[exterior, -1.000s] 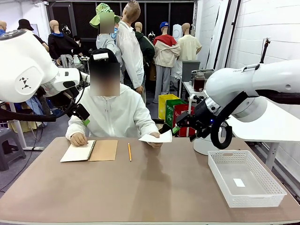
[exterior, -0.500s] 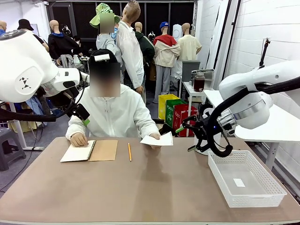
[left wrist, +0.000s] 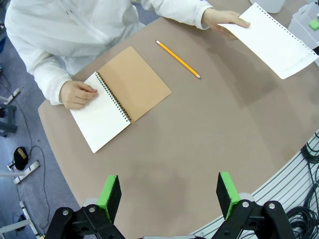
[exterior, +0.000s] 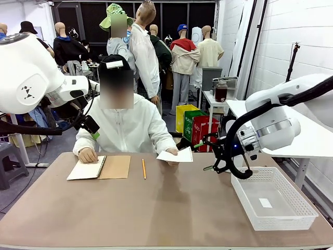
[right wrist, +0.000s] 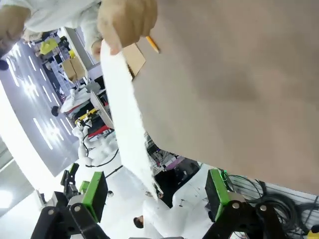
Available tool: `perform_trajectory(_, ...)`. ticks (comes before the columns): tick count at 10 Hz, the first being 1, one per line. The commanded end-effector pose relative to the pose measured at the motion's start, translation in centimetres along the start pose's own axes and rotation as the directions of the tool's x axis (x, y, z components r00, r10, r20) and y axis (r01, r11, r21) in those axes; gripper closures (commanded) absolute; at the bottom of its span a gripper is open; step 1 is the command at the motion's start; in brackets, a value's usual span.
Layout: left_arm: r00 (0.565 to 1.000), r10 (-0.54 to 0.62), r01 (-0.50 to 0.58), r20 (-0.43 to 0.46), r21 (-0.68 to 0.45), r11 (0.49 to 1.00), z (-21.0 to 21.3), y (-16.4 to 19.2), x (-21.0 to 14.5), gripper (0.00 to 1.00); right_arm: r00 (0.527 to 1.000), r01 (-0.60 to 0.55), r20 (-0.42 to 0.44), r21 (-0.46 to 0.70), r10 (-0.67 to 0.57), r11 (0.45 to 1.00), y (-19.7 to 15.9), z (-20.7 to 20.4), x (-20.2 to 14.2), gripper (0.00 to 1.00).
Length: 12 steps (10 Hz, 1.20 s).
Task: Sort the paper based on its condition.
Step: If a person hands you a paper, place it in the Organizing basket , and if it's crumpled, put it in the Trash can.
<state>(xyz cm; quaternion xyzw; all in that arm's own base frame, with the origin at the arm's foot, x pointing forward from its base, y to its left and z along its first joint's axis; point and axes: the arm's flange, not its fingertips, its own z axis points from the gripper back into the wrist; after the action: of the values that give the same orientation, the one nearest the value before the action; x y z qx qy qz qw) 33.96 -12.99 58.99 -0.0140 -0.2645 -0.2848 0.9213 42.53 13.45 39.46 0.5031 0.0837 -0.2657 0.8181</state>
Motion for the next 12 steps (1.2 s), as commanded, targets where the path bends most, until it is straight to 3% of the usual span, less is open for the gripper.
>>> perform_trajectory(1,1.000,-0.002,0.002,0.002,-0.001,1.000,0.0,0.1,0.0,0.00,0.999,0.042,0.016,0.027,-0.042,0.999,0.0,-1.8,1.4,0.00)
perform_trajectory(7,1.000,-0.002,0.002,0.002,-0.001,1.000,0.0,0.1,0.0,0.00,0.992,0.101,0.066,0.105,-0.109,0.989,-0.5,-4.2,4.2,0.00)
perform_trajectory(8,1.000,-0.002,0.002,0.002,-0.001,1.000,0.0,0.1,0.0,0.00,0.990,0.112,0.072,0.112,-0.121,0.987,-0.6,-4.5,4.7,0.05)
perform_trajectory(9,1.000,-0.002,0.002,0.002,-0.001,1.000,0.0,0.1,0.0,0.00,0.990,0.111,0.079,0.110,-0.120,0.988,-0.5,-4.7,4.8,0.25)
perform_trajectory(10,1.000,-0.002,0.002,0.002,-0.001,1.000,0.0,0.1,0.0,0.00,0.990,0.100,0.092,0.098,-0.109,0.990,-0.5,-4.7,4.9,0.35)
perform_trajectory(11,1.000,-0.002,0.002,0.002,-0.001,1.000,0.0,0.1,0.0,0.00,0.991,0.096,0.086,0.095,-0.104,0.991,-0.3,-4.7,5.0,0.35)
perform_trajectory(12,1.000,-0.002,0.002,0.002,-0.001,1.000,0.0,0.1,0.0,0.00,0.991,0.093,0.090,0.100,-0.102,0.991,-0.3,-4.6,5.0,0.50)
